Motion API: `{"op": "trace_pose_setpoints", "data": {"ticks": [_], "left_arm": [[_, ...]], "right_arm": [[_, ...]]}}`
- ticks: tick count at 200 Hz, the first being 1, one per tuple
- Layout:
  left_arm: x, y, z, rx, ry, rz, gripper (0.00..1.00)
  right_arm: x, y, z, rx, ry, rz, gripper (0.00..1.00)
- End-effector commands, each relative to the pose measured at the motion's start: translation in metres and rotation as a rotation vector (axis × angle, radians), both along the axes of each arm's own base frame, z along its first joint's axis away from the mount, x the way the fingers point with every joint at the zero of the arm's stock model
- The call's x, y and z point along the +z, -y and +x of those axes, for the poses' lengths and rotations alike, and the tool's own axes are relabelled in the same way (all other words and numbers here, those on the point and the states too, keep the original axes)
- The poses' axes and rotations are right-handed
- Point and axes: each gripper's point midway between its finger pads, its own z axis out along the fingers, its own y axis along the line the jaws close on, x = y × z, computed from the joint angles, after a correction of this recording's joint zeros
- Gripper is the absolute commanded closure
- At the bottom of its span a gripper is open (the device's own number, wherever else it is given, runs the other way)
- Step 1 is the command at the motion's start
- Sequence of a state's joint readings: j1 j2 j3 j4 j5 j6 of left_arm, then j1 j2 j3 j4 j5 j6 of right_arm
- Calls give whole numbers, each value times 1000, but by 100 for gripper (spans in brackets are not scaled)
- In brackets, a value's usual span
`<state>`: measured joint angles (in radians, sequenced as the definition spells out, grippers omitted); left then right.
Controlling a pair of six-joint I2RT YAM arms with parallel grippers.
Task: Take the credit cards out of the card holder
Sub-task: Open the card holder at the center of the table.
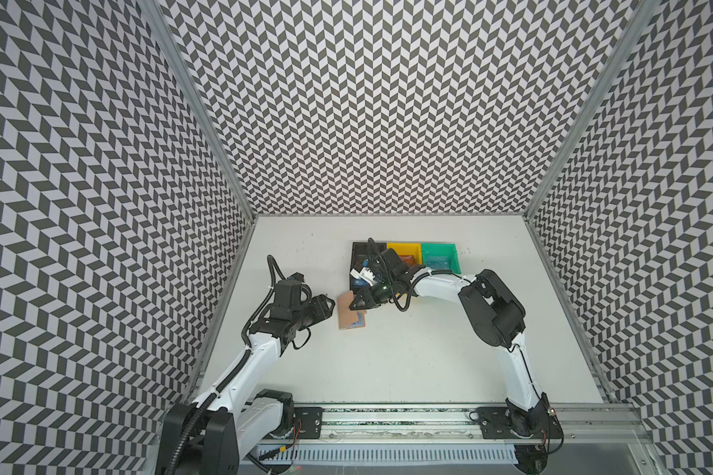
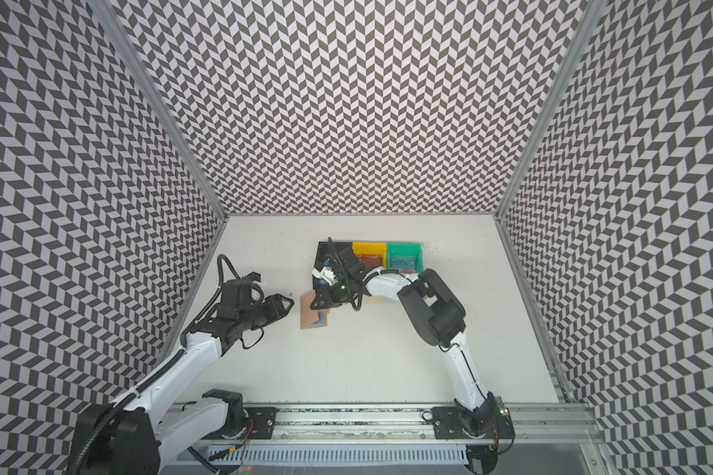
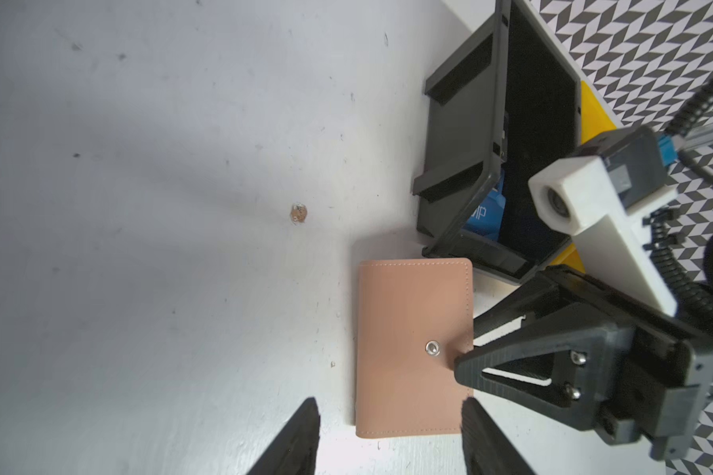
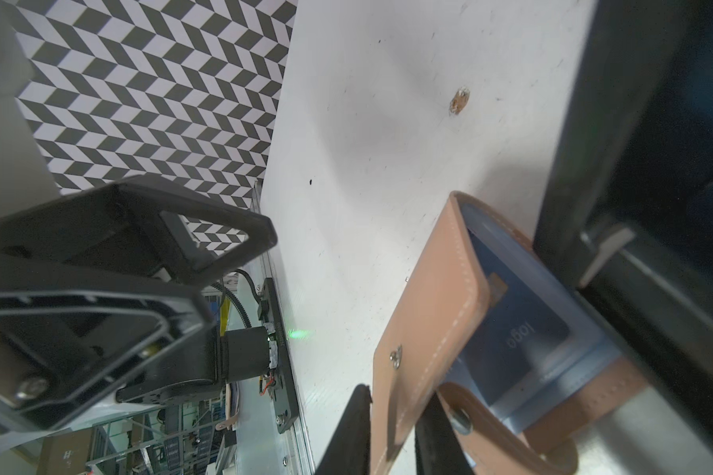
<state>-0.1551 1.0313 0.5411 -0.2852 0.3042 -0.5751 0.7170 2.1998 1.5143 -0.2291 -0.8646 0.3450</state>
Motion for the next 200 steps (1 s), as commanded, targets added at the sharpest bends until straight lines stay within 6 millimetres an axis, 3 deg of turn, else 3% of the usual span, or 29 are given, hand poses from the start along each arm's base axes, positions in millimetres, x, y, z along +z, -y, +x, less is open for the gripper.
{"op": "trace_pose_setpoints", "data": {"ticks": [1,78,117,161,200], "left_arm": [[7,-9,-1,33,-19,13,42],[4,-15,0,52,-26,-29,41],[13,-20,2,61,-6,-37,40],[11,-20,4,56,-15,-41,39],[6,-14,12,20,-25,-77,37]], "right_arm": [[7,-7,-1,23,20,34,76],[23,-28,-22,100,49,75,67],[25,-37,-30,128,67,74,62],[13,-50,-38,166,75,72,54],[-4,-50,-36,166,98,31,54]]}}
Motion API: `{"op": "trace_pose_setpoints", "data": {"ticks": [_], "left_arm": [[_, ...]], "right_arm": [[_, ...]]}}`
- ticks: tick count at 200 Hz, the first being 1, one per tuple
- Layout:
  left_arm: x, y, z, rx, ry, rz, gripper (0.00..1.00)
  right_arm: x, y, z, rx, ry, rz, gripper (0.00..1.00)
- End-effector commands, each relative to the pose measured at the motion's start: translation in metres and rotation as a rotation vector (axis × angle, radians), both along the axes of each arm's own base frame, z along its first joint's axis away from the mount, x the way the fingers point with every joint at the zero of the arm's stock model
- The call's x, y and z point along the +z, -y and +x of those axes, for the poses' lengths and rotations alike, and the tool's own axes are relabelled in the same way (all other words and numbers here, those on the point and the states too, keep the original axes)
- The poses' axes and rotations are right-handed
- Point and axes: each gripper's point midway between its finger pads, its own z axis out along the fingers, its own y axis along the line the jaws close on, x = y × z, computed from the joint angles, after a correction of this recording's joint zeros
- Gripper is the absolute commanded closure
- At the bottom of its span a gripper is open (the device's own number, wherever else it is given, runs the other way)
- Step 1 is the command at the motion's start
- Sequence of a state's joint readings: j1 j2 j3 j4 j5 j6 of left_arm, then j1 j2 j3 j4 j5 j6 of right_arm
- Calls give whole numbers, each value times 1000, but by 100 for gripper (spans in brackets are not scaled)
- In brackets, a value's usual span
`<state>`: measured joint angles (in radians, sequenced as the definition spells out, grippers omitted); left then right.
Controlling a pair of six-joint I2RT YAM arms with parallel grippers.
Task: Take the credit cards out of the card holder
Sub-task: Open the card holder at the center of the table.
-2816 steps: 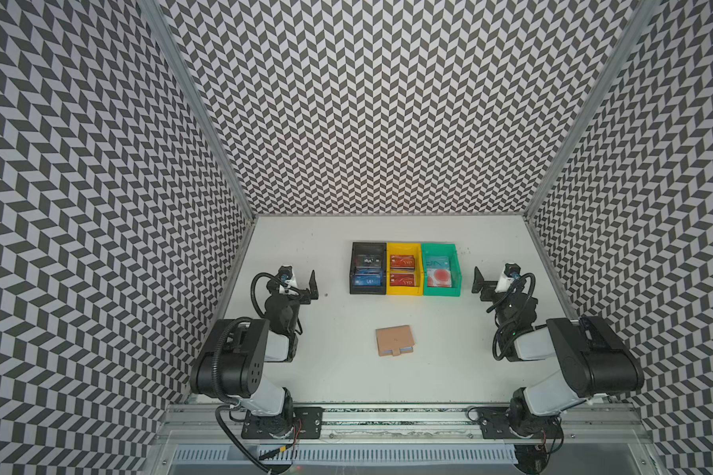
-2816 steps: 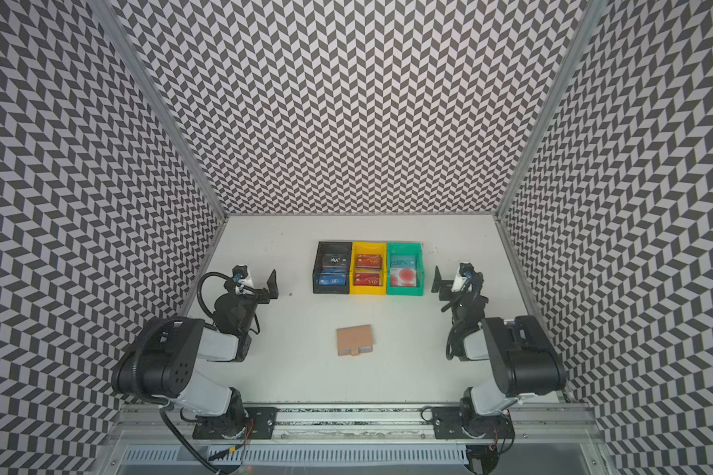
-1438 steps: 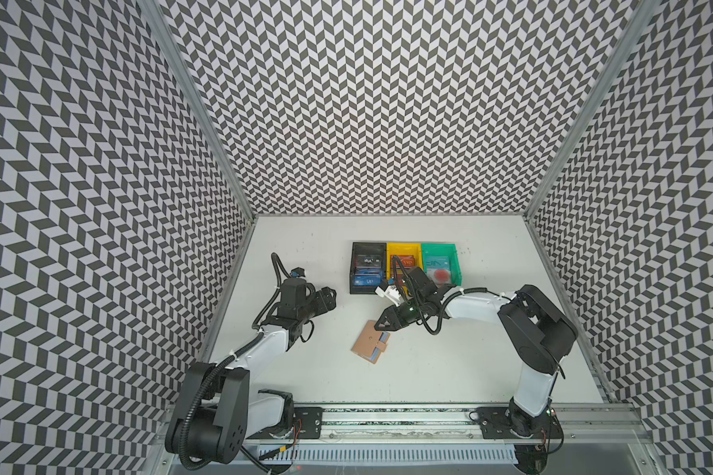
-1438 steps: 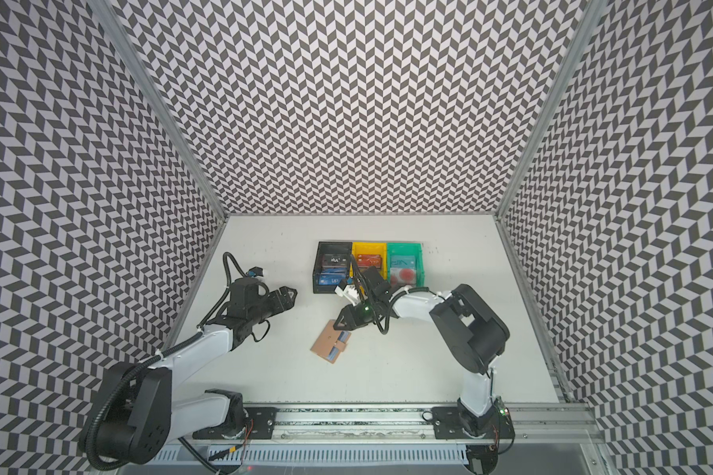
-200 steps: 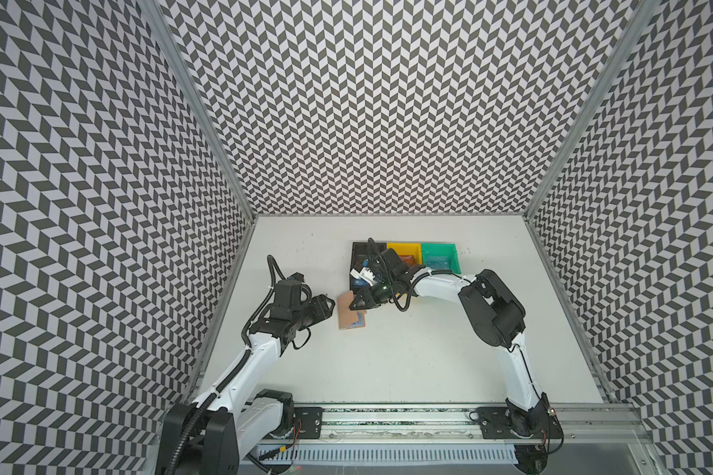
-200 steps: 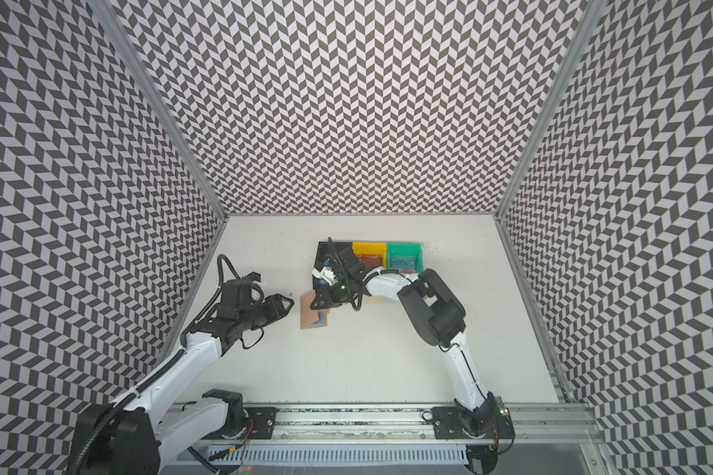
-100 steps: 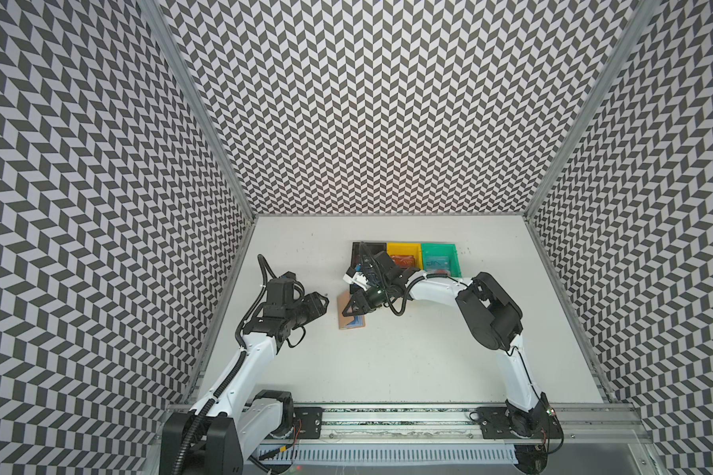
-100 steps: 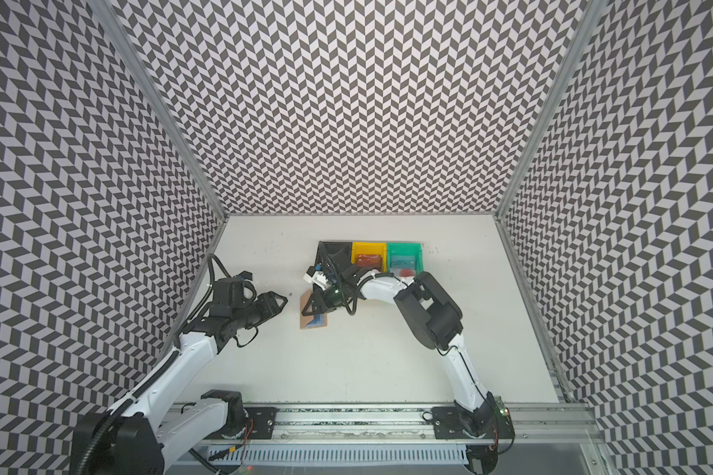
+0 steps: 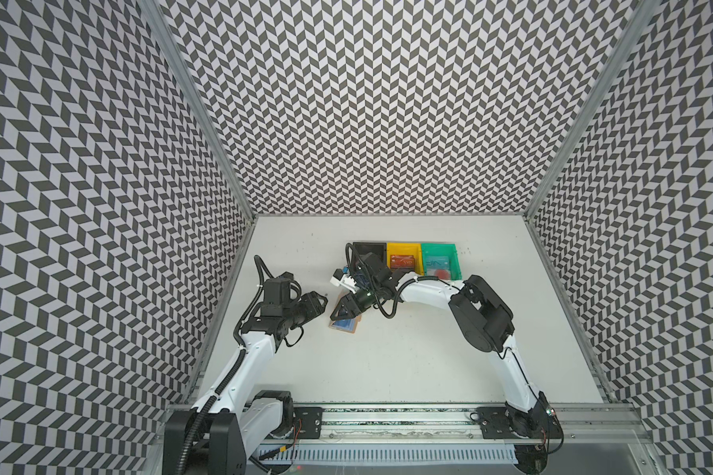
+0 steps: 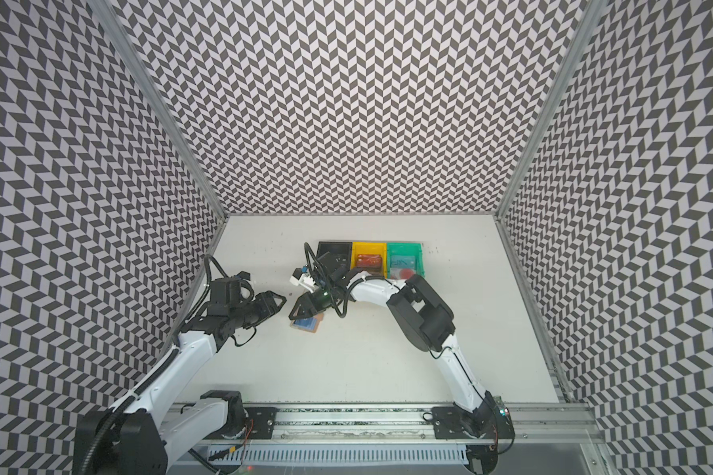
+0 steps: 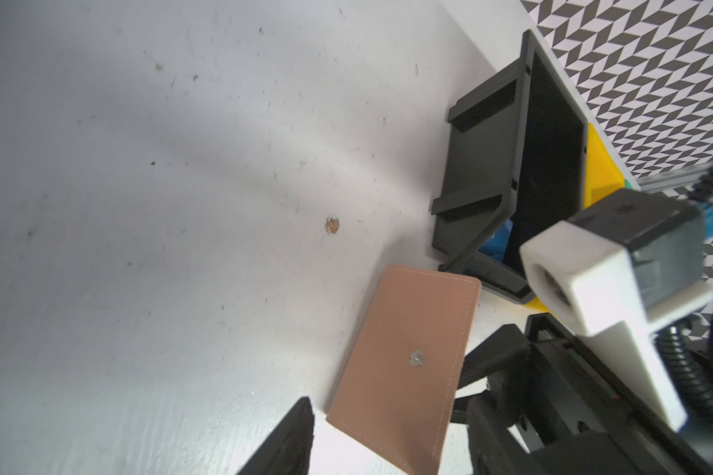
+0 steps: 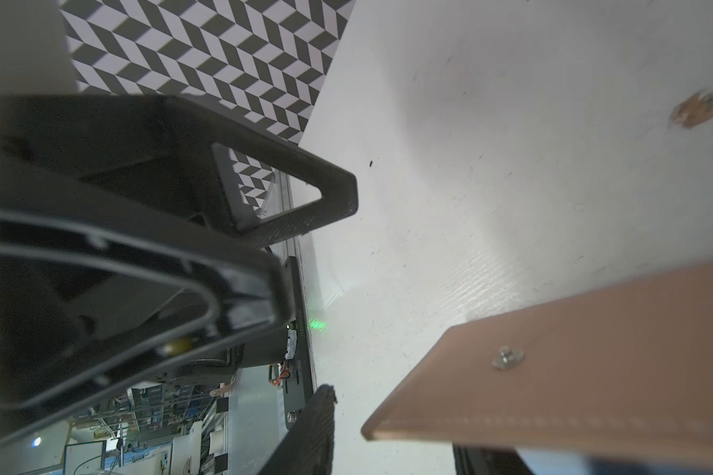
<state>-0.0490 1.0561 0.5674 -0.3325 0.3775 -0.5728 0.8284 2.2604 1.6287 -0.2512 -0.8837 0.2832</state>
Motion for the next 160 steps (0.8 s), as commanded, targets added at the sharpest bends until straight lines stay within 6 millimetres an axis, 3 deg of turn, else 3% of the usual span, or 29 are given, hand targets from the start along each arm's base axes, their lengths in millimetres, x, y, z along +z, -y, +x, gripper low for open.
{"op": "trace_pose_setpoints", "data": {"ticks": [1,52,97,160], "left_arm": [[7,6,9,-33,28,-33,37],[-8,12,10,-58,-14,-67,37],[-16,8,9,-40,-32,-46,37],[-14,8,9,-35,-24,-47,38]], "right_arm": [[-12,-2,1,9,37,-16,54],[-12,0,11,-32,69,-39,55],[-15,13,29,-114,71,-94,83],[-10,41,33,-155,107,-183,90]]}}
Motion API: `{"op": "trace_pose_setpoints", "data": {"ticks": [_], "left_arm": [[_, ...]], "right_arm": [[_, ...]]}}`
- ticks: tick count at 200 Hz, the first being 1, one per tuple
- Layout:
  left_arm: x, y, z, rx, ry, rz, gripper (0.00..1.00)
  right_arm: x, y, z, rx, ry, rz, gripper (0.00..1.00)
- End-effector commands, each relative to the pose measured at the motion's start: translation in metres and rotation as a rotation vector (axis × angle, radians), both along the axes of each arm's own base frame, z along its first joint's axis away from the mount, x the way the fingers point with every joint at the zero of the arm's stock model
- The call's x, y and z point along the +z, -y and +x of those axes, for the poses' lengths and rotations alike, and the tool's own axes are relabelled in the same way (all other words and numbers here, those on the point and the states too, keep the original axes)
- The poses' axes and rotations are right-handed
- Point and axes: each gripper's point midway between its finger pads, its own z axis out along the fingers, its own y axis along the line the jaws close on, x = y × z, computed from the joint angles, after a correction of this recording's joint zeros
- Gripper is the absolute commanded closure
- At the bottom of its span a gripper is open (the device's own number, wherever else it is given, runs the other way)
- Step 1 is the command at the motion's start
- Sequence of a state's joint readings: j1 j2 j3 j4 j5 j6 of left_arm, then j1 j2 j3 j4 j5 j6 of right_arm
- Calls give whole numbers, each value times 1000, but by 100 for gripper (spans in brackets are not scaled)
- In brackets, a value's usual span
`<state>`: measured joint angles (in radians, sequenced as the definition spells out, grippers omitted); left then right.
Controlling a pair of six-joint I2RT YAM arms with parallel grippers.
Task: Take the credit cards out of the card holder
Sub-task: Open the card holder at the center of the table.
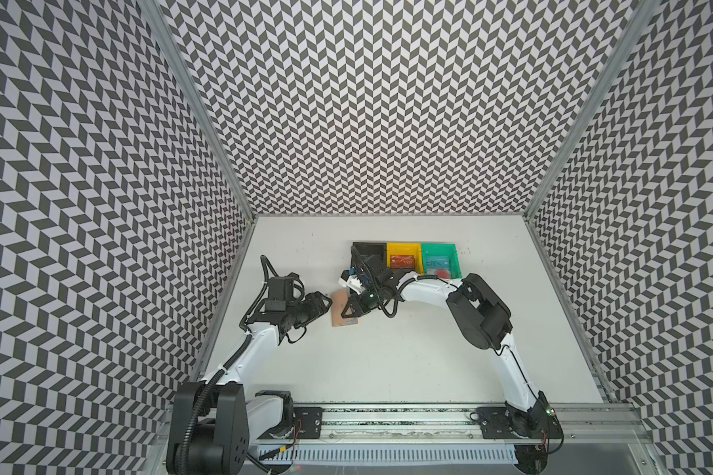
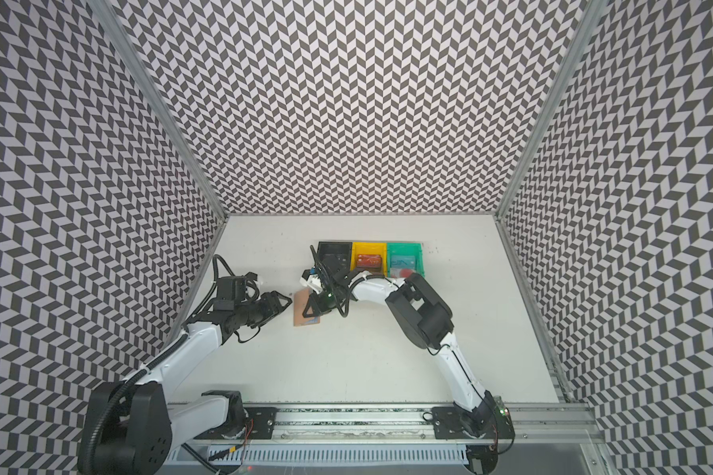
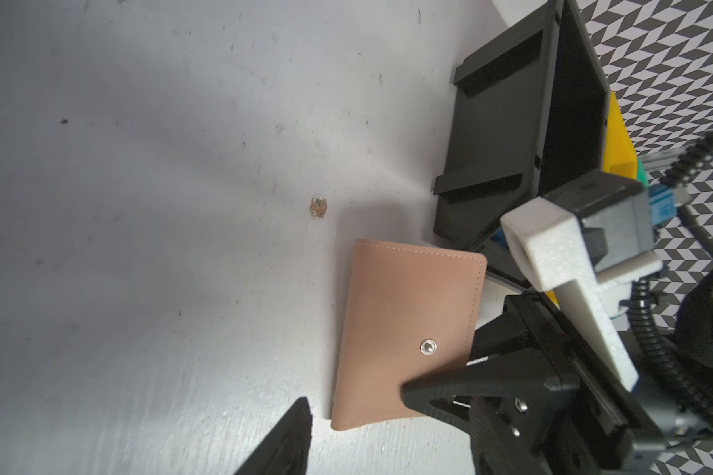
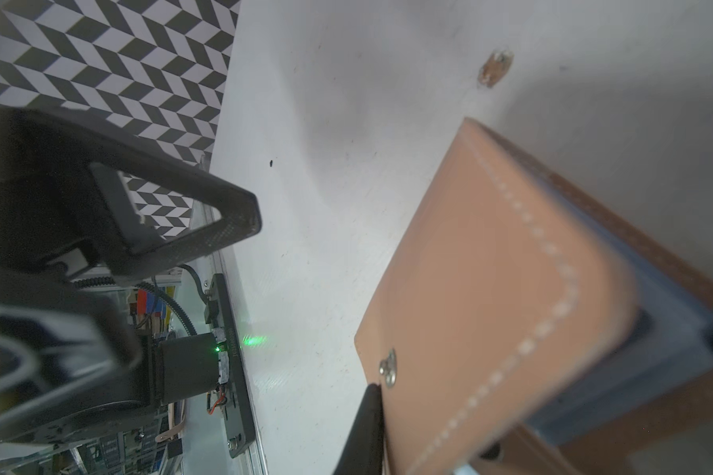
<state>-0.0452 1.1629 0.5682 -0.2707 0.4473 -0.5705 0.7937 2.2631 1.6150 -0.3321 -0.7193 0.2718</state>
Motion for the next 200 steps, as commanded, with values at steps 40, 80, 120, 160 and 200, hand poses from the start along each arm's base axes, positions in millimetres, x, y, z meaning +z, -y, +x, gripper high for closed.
{"op": "trace_pose_setpoints", "data": {"ticks": [40,80,120,160,200], "left_arm": [[3,-2,4,7,26,-4,38],[0,-1,3,4,24,-8,38],[1,0,4,0,25,-7,38],[3,-1,4,2,28,-6,38],[-1,1,6,-3,19,-20,38]], "right_arm": [[26,40,-4,-22,91,-100,90],[18,52,-11,1,94,-160,87],[20,43,-14,28,78,-118,67],[28,35,-14,37,81,-76,63],[25,26,-17,56,124,-102,76]]}}
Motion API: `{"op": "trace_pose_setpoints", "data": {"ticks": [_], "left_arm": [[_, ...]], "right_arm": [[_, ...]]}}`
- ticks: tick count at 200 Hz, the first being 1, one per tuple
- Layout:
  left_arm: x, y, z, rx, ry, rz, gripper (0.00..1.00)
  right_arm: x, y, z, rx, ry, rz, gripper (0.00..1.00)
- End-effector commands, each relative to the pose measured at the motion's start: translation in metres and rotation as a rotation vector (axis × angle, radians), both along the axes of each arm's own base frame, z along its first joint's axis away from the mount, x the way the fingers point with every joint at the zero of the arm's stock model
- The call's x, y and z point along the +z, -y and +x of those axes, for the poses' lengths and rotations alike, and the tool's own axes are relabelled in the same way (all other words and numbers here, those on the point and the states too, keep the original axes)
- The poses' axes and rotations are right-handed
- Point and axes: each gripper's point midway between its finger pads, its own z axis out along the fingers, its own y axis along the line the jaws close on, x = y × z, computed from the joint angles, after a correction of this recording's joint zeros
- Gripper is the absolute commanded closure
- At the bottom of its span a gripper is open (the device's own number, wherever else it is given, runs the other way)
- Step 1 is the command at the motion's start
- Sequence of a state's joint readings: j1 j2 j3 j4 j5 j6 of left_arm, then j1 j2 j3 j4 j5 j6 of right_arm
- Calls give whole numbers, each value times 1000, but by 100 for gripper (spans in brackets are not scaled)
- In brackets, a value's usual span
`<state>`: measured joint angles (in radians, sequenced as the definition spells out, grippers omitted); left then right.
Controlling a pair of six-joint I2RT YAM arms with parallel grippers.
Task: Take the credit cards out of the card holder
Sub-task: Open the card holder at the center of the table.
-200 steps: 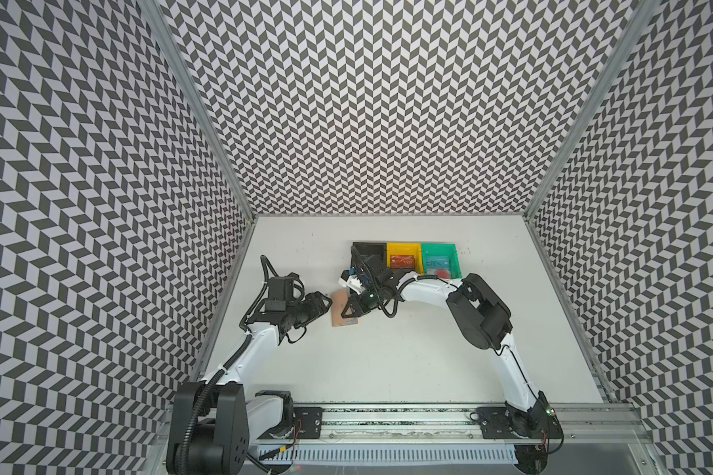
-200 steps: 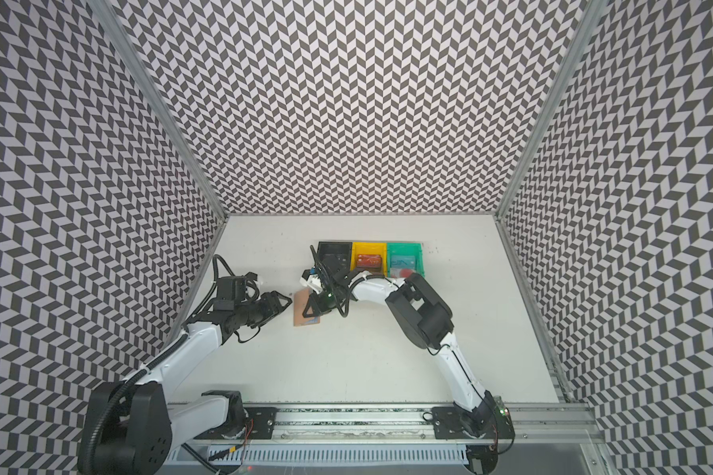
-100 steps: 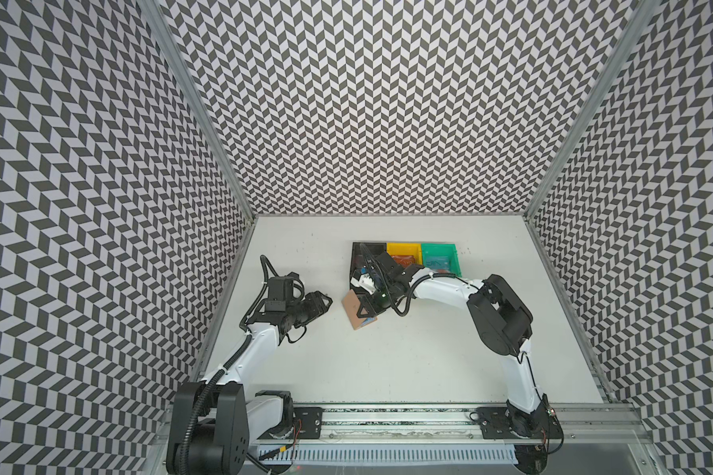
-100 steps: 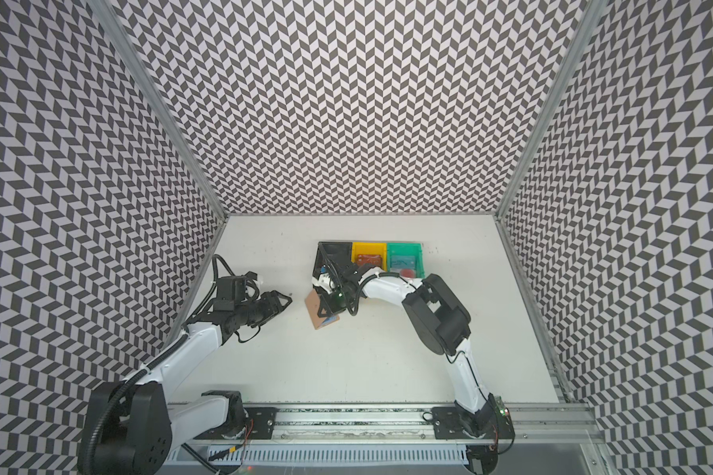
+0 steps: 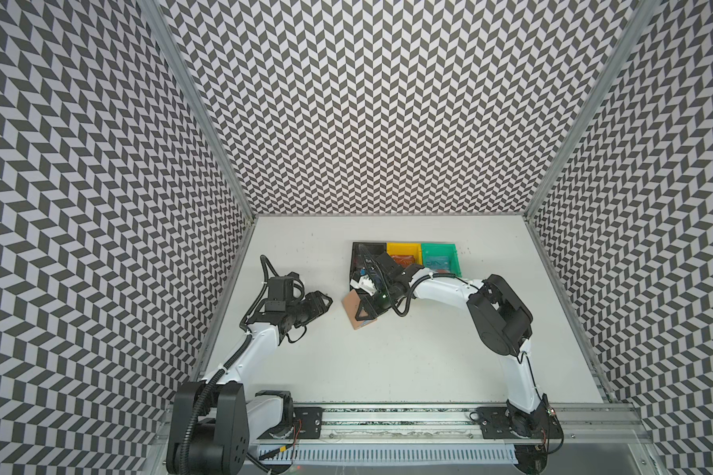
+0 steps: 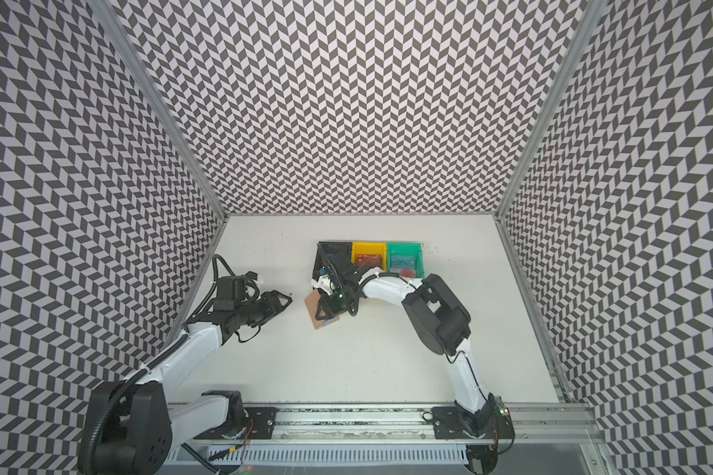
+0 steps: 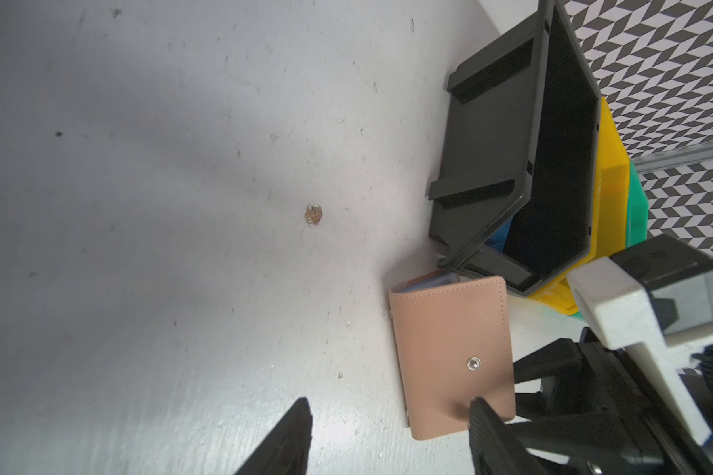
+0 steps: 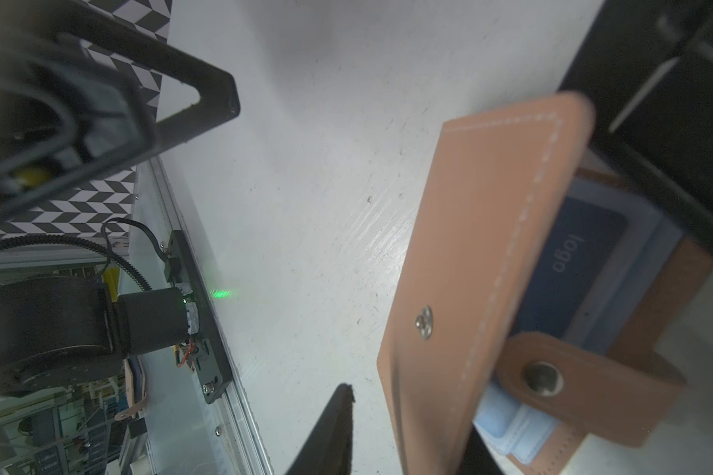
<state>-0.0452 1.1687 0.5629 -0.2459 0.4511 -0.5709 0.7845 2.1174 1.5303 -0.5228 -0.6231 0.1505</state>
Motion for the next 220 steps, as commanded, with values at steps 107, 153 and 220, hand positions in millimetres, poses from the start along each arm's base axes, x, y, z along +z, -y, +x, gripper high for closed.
{"op": "trace_pose_setpoints", "data": {"ticks": [107,153,220], "left_arm": [[12,15,18,-30,40,-95,37],[8,24,19,-52,34,-119,35],[-4,31,21,-65,4,-152,32]], "right_arm": [[-5,-36,-21,91,113,-32,84],[3,-37,-21,93,139,-26,85],[8,-37,-23,100,168,2,85]]}}
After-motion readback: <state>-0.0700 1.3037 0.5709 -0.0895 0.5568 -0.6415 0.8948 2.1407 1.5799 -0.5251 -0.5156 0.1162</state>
